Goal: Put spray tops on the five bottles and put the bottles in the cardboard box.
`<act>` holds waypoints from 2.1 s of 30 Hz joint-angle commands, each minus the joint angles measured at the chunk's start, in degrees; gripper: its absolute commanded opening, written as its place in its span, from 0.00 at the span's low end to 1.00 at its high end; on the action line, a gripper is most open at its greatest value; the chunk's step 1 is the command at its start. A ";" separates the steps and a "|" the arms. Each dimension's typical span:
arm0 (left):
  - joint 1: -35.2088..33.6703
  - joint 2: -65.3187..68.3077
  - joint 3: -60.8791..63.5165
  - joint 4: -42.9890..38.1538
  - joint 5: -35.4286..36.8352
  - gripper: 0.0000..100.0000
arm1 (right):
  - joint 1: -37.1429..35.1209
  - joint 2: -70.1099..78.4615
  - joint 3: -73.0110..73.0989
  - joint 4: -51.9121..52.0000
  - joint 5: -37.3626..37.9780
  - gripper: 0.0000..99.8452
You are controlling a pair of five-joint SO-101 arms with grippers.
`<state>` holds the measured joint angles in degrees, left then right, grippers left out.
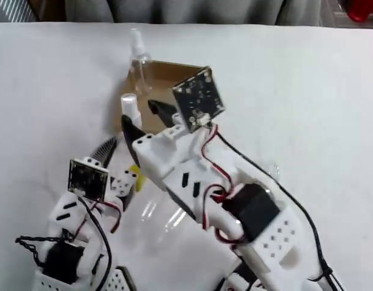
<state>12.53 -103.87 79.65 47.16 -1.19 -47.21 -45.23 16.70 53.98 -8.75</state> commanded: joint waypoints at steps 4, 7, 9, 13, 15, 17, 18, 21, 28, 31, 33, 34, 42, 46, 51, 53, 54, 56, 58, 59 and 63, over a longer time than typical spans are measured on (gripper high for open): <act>0.48 -1.01 -0.35 -0.62 -0.62 0.02 | 0.48 -1.36 -6.95 3.03 -0.18 0.16; 0.48 -1.01 -0.26 -0.62 -0.62 0.02 | 2.51 -1.27 -7.65 0.40 0.00 0.13; 0.48 -1.01 -0.26 -0.62 -0.62 0.02 | 3.30 -1.19 -7.47 -2.77 3.43 0.05; 0.57 -1.01 -0.18 -0.62 -0.62 0.02 | 3.47 3.12 -7.91 -6.02 6.24 0.04; 0.57 -1.01 -0.18 -0.62 -0.62 0.02 | 3.38 5.93 -9.23 -6.46 6.24 0.03; 0.48 -1.01 -0.18 -0.62 -0.62 0.02 | 3.38 9.10 -10.64 -6.46 6.24 0.01; 0.48 -1.01 -0.18 -0.62 -0.62 0.02 | 3.38 10.59 -11.34 -6.20 6.24 0.02; 0.48 -1.01 -0.18 -0.62 -0.62 0.02 | 4.35 13.85 -11.60 -5.76 6.24 0.02; 0.48 -1.01 -0.18 -0.62 -0.62 0.02 | 4.88 14.20 -11.69 2.51 6.15 0.02; 0.57 -1.01 -0.18 -0.62 -0.62 0.02 | 4.88 14.29 -11.69 5.76 6.15 0.02; 0.57 -1.01 -0.18 -0.62 -0.62 0.02 | 4.62 13.93 -11.69 6.73 6.07 0.02; 0.57 -1.01 -0.18 -0.62 -0.62 0.02 | 4.62 13.93 -11.69 6.81 6.07 0.02; 0.48 -1.01 -0.18 -0.62 -0.62 0.02 | 4.97 13.93 -12.22 6.46 6.15 0.02; 0.48 -1.01 -0.18 -0.62 -0.62 0.02 | 6.02 12.70 -14.42 6.11 6.15 0.02; 0.48 -1.01 -0.09 -0.62 -0.62 0.02 | 7.52 10.68 -14.59 6.20 6.15 0.02; 0.48 -0.92 -0.09 -0.62 -0.62 0.02 | 8.66 9.54 -14.59 6.20 6.15 0.02; 0.48 -0.92 -0.09 -0.70 -0.62 0.02 | 9.36 8.92 -14.51 6.20 6.15 0.02; 0.40 -0.84 0.62 -2.73 -0.18 0.02 | 11.38 7.69 -14.51 8.04 6.24 0.02; 0.13 -0.75 2.29 -5.54 -0.18 0.02 | 12.88 6.64 -14.24 11.47 6.24 0.02; -0.48 -0.66 2.90 -6.59 -0.18 0.02 | 13.76 6.29 -14.15 13.49 6.24 0.02; -3.65 -0.66 3.25 -10.29 -0.09 0.02 | 19.91 5.67 -14.15 20.88 6.33 0.02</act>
<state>11.82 -103.87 83.52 41.54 -1.19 -31.65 -38.02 4.92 70.51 -3.21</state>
